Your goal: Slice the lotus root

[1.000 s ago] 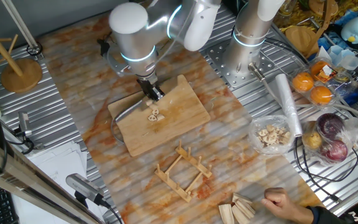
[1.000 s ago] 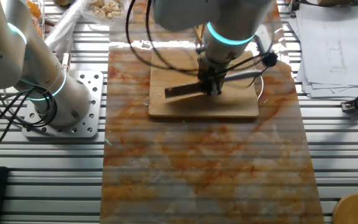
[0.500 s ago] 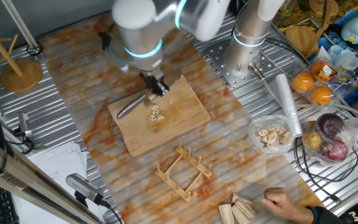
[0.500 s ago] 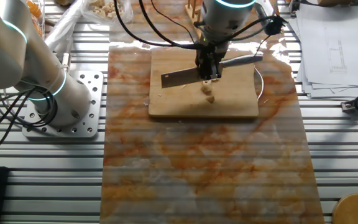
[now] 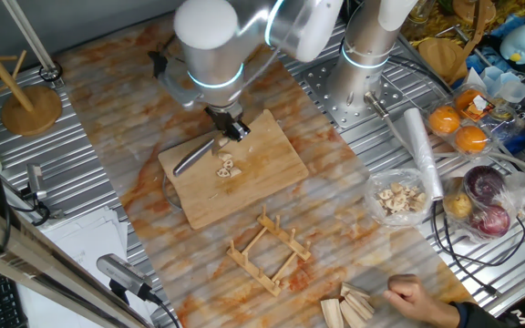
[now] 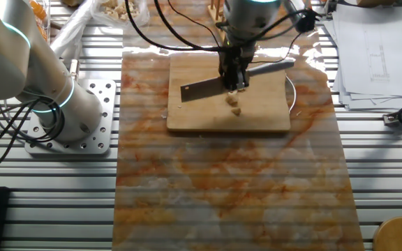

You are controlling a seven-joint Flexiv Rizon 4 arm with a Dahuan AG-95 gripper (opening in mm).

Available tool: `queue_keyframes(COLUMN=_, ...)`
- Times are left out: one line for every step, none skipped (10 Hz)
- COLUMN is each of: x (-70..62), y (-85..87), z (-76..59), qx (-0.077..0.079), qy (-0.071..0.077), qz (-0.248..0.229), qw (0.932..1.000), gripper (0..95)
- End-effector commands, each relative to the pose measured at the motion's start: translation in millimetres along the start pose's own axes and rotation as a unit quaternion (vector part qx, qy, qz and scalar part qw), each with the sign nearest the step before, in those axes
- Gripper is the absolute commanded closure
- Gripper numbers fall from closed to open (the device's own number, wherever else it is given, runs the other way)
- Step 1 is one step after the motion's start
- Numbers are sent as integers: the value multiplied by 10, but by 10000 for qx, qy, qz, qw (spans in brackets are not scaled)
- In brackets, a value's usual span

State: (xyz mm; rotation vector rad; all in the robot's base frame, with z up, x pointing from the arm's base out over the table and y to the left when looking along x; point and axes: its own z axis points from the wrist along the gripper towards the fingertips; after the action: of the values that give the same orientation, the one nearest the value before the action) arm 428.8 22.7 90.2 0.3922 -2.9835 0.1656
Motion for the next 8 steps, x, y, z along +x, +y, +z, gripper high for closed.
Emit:
queue_keyframes(x=8, y=-179, z=75, qx=-104, qy=-79, qz=170, qw=9998, gripper=950)
queue_keyframes(x=-23, y=-233, z=100, qx=-205, qy=-99, qz=309, qw=9993, gripper=950)
queue_keyframes(x=-33, y=-245, z=113, qx=-226, qy=-98, qz=368, qw=9990, gripper=950)
queue_keyframes(x=-41, y=-254, z=133, qx=-299, qy=-93, qz=479, qw=9984, gripper=950)
queue_keyframes(x=-47, y=-262, z=151, qx=-322, qy=-92, qz=516, qw=9981, gripper=950)
queue_keyframes(x=-59, y=-276, z=185, qx=-375, qy=-99, qz=578, qw=9976, gripper=950)
queue_keyframes(x=-73, y=-292, z=229, qx=-432, qy=-124, qz=606, qw=9972, gripper=950)
queue_keyframes(x=-79, y=-298, z=247, qx=-469, qy=-129, qz=623, qw=9969, gripper=950)
